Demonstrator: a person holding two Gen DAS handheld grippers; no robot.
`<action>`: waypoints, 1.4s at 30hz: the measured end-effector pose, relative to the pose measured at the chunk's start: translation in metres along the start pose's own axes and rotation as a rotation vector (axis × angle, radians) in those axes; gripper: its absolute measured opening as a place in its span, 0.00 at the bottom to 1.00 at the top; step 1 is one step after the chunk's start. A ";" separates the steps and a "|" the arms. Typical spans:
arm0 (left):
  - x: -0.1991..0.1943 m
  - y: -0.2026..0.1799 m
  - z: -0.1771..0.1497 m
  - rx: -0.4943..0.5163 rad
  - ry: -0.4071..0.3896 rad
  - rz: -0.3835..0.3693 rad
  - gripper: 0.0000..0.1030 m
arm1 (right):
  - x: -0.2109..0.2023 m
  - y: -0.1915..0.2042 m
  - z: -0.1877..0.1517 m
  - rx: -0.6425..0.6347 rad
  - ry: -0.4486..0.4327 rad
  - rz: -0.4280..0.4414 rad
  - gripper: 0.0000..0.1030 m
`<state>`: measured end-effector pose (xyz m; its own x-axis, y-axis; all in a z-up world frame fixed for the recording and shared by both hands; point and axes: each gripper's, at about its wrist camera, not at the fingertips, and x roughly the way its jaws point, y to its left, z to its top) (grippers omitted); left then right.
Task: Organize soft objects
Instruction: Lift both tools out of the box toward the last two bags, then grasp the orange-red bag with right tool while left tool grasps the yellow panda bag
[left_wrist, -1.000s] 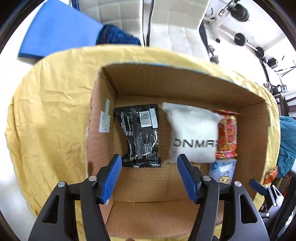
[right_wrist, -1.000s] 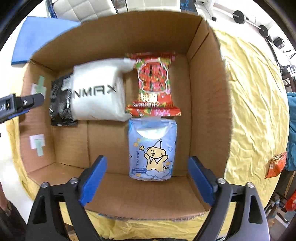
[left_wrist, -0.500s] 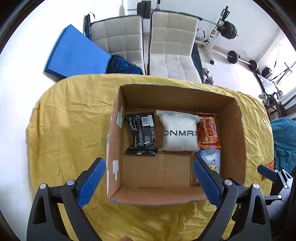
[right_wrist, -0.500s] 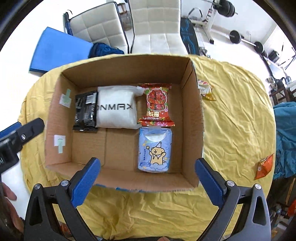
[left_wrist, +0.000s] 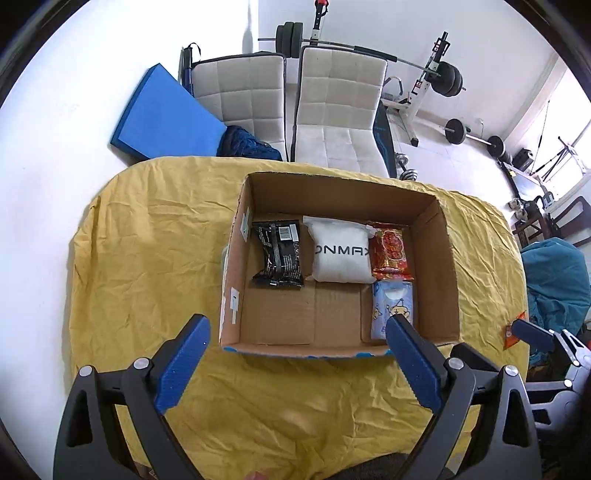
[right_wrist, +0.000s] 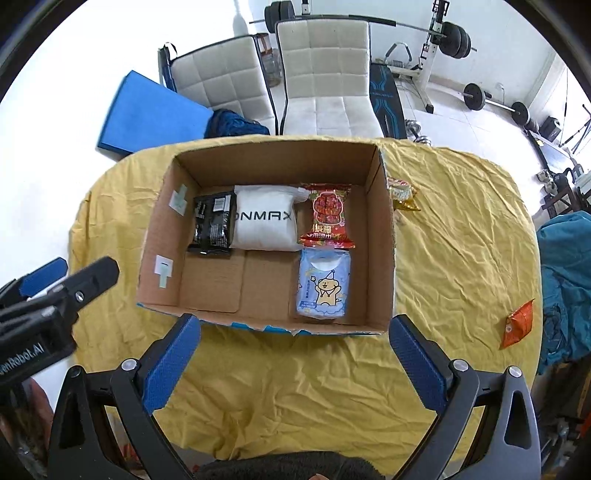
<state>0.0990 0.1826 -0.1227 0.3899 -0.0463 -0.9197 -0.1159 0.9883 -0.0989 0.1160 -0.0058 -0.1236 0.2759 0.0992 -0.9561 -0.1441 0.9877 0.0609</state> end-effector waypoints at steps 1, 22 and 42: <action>-0.003 0.000 -0.001 -0.002 -0.002 -0.001 0.94 | -0.003 0.000 -0.001 -0.002 -0.006 -0.001 1.00; 0.016 -0.064 0.004 0.035 0.041 0.024 0.94 | -0.026 -0.111 -0.010 0.159 -0.024 -0.024 1.00; 0.139 -0.192 0.023 0.099 0.247 0.084 0.94 | 0.147 -0.440 -0.058 0.254 0.365 -0.218 0.97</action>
<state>0.1964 -0.0102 -0.2224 0.1472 0.0142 -0.9890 -0.0442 0.9990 0.0078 0.1650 -0.4323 -0.3077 -0.0833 -0.1169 -0.9897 0.1283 0.9836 -0.1269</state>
